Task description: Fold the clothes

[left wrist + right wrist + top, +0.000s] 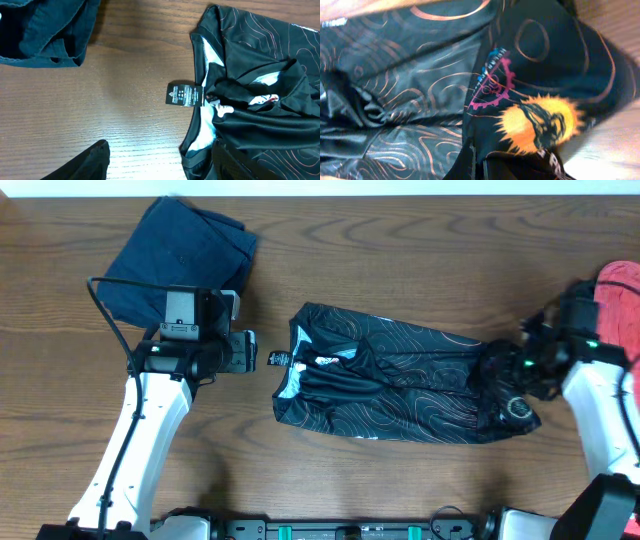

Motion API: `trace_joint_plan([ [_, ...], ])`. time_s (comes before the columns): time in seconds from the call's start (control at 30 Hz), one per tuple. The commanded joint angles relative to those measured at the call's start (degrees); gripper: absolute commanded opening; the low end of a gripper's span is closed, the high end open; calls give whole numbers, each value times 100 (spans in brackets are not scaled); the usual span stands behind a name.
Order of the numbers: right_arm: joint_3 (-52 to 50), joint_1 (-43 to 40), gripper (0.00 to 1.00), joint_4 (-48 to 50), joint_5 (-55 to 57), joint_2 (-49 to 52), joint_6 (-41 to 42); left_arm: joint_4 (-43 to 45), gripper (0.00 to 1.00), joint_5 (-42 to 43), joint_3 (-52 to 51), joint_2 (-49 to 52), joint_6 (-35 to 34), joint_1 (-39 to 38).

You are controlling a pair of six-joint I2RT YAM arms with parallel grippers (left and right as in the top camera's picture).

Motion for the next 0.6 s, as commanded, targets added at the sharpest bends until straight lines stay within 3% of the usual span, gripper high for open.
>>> trace_joint_plan([
  [0.0,61,542,1,48,214,-63,393,2,67,-52,13,31,-28,20],
  [0.33,61,1650,5,529,446,-33,1202,0,67,-52,13,31,-28,20],
  [0.47,61,1912,34,737,411,-4,1388,0,67,-52,13,31,-28,20],
  [0.57,63,2046,44,835,330,-11,1381,0,67,-52,13,31,-28,20],
])
